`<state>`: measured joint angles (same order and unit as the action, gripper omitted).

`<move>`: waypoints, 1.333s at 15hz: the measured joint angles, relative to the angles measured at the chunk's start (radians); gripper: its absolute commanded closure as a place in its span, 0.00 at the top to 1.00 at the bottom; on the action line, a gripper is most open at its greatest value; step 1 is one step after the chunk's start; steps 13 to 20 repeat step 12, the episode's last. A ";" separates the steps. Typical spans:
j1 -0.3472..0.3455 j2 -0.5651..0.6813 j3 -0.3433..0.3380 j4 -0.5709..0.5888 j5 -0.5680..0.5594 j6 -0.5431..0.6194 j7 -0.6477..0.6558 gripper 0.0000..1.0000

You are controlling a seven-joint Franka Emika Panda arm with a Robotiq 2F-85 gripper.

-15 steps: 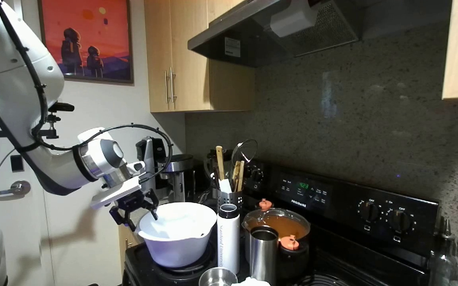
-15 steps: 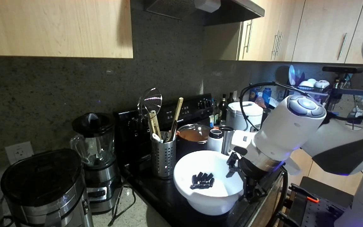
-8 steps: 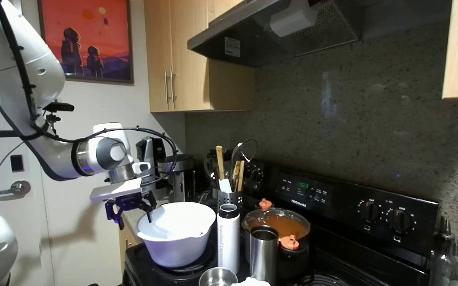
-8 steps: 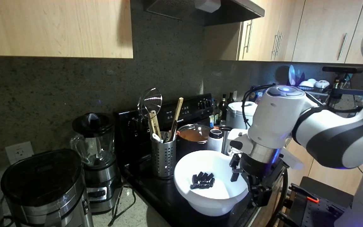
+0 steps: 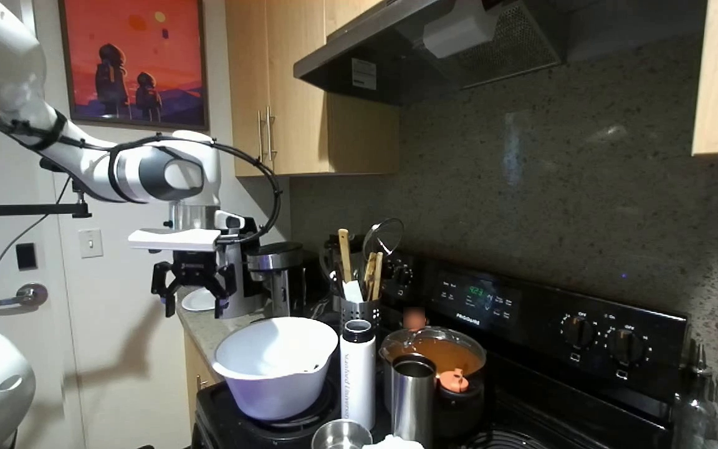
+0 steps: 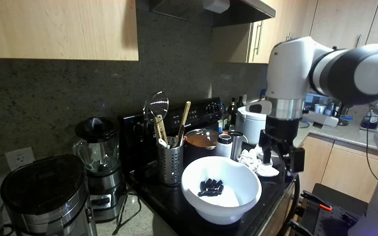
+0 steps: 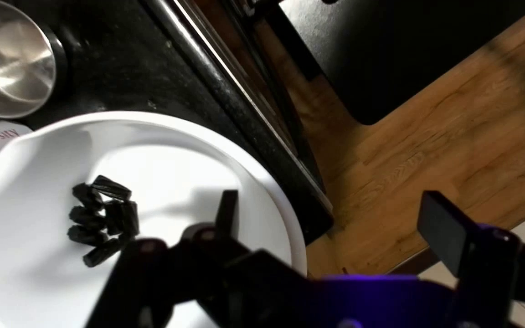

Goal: Pick up the white dish from the stove, pour some some of its contents in the bowl and put the back on the stove.

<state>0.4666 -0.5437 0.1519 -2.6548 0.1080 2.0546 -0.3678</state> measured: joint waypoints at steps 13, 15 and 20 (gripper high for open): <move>-0.117 -0.214 -0.081 0.076 -0.004 -0.289 -0.001 1.00; -0.117 -0.214 -0.081 0.076 -0.004 -0.289 -0.001 1.00; -0.117 -0.214 -0.081 0.076 -0.004 -0.289 -0.001 1.00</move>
